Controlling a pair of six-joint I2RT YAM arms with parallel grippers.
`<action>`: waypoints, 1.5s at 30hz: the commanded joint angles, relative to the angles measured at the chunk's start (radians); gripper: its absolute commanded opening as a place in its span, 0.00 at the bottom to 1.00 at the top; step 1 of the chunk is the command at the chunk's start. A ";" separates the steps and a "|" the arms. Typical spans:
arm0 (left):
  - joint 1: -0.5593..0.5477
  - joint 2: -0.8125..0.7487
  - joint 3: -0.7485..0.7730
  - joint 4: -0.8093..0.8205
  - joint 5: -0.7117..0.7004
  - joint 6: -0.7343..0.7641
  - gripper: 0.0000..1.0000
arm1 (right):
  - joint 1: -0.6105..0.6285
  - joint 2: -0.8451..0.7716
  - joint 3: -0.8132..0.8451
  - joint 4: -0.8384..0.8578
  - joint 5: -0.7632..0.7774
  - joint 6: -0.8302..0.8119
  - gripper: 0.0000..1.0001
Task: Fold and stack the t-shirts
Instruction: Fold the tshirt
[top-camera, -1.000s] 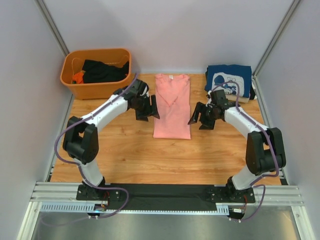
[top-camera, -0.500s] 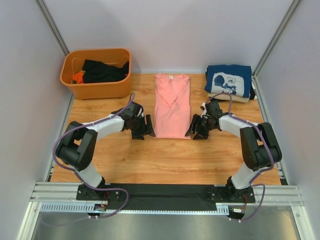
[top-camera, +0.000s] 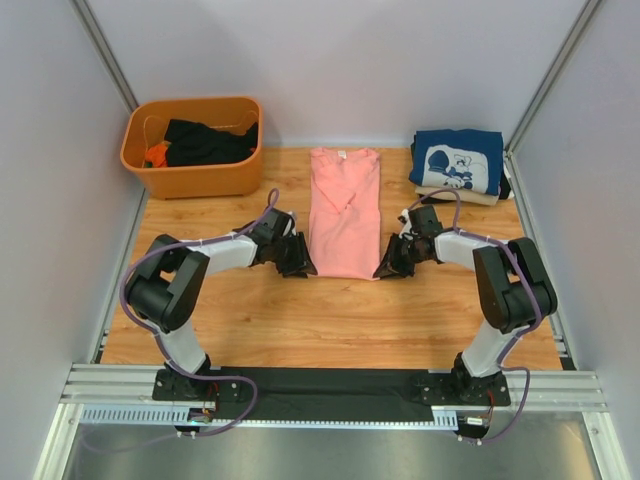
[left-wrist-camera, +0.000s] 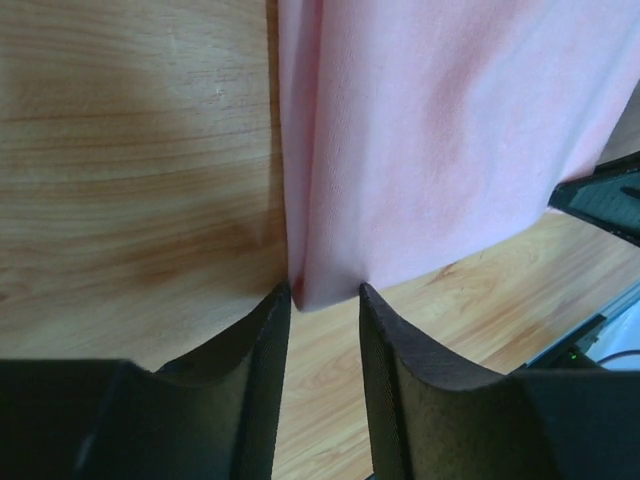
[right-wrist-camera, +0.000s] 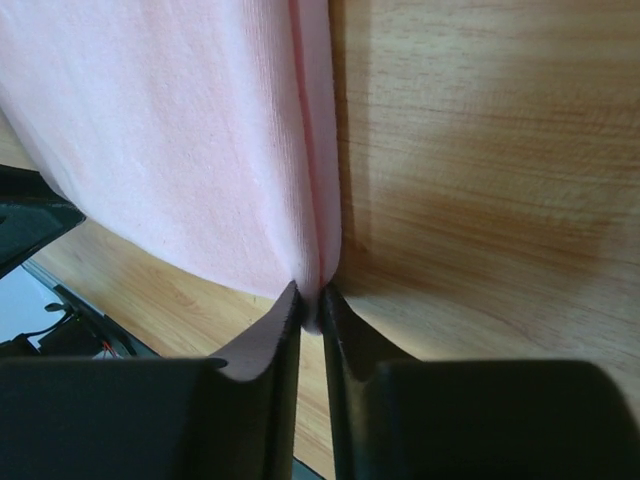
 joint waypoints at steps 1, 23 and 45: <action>-0.013 0.026 -0.013 0.056 0.006 -0.002 0.39 | 0.000 0.019 -0.018 0.022 0.023 -0.015 0.11; -0.243 -0.402 -0.163 -0.188 -0.218 -0.076 0.00 | 0.065 -0.465 -0.205 -0.208 0.081 -0.003 0.00; -0.553 -0.784 -0.039 -0.710 -0.582 -0.243 0.00 | 0.358 -0.896 -0.109 -0.564 0.386 0.223 0.00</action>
